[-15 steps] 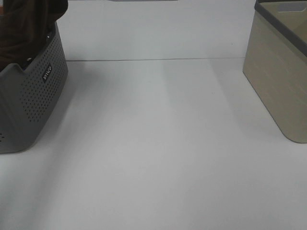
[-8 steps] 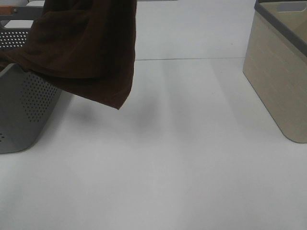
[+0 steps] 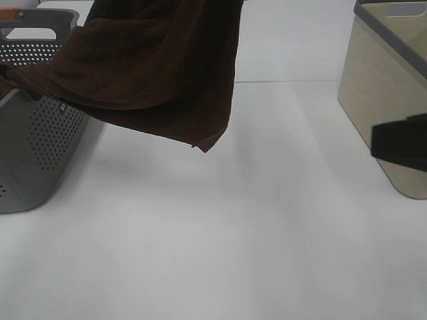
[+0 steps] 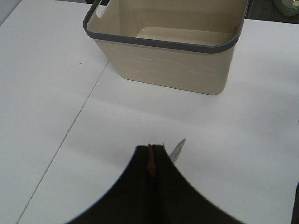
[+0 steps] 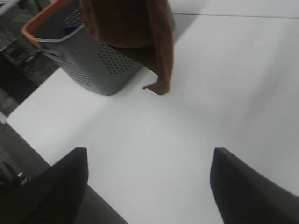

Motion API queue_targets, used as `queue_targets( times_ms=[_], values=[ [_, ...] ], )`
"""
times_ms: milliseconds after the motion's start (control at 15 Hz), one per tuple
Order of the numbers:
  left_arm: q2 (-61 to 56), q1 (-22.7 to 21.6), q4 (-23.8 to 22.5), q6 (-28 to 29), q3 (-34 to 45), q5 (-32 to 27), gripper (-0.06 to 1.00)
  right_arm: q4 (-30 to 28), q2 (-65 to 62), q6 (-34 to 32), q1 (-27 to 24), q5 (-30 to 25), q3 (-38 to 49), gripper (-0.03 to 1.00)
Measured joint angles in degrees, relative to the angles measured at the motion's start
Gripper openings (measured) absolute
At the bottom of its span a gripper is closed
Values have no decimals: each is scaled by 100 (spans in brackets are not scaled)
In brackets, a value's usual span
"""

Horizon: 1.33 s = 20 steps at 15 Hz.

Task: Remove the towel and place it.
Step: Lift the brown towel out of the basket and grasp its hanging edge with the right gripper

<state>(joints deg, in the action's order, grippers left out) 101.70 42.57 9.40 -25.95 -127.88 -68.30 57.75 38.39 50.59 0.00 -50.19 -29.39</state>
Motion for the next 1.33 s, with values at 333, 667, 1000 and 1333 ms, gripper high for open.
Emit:
queue_targets(
  times_ms=[333, 667, 1000, 1333],
  values=[
    [0, 0, 0, -17, 0, 17, 0, 3140, 2510, 4011, 0, -602, 0, 70],
    [0, 0, 0, -17, 0, 395, 0, 4137, 4715, 6039, 1026, -642, -229, 70],
    [0, 0, 6, -17, 0, 516, 0, 4154, 5810, 6079, 1197, -521, -934, 70],
    [0, 0, 6, -17, 0, 865, 0, 4200, 5936, 6113, 1197, -1003, -1324, 70]
  ],
)
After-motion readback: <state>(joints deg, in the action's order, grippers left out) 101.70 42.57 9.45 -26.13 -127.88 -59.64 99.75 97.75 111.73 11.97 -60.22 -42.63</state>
